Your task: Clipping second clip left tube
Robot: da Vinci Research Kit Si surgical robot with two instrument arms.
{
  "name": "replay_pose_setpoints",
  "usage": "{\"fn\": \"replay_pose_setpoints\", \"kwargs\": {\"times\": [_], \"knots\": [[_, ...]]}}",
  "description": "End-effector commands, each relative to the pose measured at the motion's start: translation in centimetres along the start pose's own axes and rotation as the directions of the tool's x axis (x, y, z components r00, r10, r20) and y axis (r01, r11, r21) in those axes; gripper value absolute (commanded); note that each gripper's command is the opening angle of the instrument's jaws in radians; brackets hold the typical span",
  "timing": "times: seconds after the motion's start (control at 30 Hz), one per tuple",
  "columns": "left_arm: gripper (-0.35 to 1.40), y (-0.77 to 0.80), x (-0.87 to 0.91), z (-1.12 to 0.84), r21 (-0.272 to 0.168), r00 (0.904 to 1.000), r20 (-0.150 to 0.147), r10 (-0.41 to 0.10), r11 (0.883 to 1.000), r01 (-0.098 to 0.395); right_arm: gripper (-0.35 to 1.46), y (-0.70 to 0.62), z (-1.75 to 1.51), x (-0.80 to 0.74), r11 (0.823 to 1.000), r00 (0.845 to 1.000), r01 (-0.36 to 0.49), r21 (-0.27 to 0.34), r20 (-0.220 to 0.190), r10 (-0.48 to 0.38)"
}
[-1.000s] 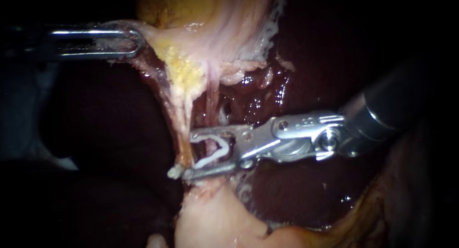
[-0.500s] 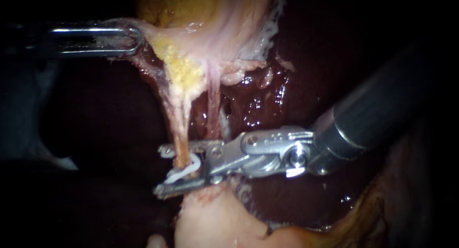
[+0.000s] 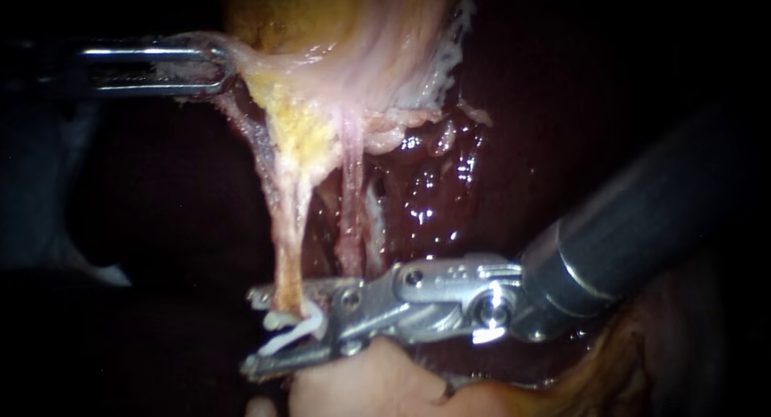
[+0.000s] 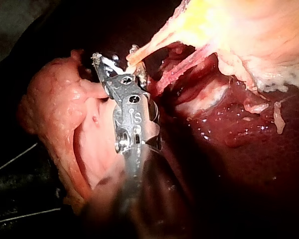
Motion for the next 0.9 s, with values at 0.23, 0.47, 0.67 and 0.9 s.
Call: {"fn": "replay_pose_setpoints", "kwargs": {"times": [0.23,0.47,0.67,0.9], "knots": [[-0.35,0.0,0.0,0.0,0.0,1.0,-0.001,-0.001,1.0,0.001,0.23,0.03,0.02,0.01,0.999,0.999,-0.05,-0.002,-0.005,0.05],[-0.35,0.0,0.0,0.0,0.0,1.0,-0.001,-0.001,1.0,0.001,-0.22,0.08,0.05,0.02,0.996,0.996,-0.092,-0.014,-0.011,0.092],[-0.35,0.0,0.0,0.0,0.001,1.0,-0.001,-0.001,1.0,0.001,-0.35,0.1,0.03,0.02,0.99,0.99,-0.141,0.003,0.009,0.141],[-0.35,0.0,0.0,0.0,0.001,1.0,-0.001,-0.001,1.0,0.001,-0.35,0.11,0.04,0.0,0.988,0.988,-0.152,0.004,0.018,0.152]]}}
